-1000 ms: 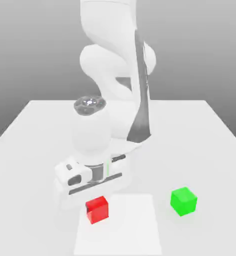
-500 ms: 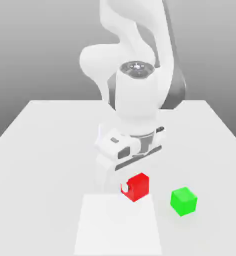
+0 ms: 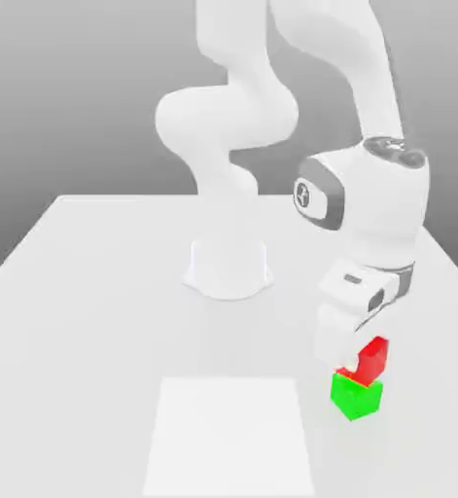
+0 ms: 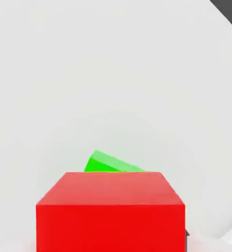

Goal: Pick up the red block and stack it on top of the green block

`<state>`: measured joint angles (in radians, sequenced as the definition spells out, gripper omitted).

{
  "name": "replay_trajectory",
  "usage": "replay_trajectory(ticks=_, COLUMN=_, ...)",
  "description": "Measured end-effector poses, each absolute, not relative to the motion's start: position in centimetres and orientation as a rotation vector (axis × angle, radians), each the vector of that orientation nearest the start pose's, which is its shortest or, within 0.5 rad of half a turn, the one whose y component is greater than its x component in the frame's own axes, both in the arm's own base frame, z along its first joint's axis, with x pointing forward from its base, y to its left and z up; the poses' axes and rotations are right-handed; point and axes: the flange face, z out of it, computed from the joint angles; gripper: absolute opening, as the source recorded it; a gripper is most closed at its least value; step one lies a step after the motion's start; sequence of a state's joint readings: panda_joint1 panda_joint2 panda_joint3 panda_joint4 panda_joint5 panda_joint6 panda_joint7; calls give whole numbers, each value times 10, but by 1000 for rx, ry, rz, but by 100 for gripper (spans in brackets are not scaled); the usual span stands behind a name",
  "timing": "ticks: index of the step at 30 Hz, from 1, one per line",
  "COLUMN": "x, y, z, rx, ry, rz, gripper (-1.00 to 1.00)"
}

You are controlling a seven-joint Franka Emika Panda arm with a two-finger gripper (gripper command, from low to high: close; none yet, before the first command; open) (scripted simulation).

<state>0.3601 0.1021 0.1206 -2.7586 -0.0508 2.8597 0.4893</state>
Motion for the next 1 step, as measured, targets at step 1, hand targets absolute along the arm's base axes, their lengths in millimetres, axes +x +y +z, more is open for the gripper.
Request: replay_trajectory(ticks=1, x=342, y=183, z=186, rx=-3143, ry=-62, rz=-1, gripper=100)
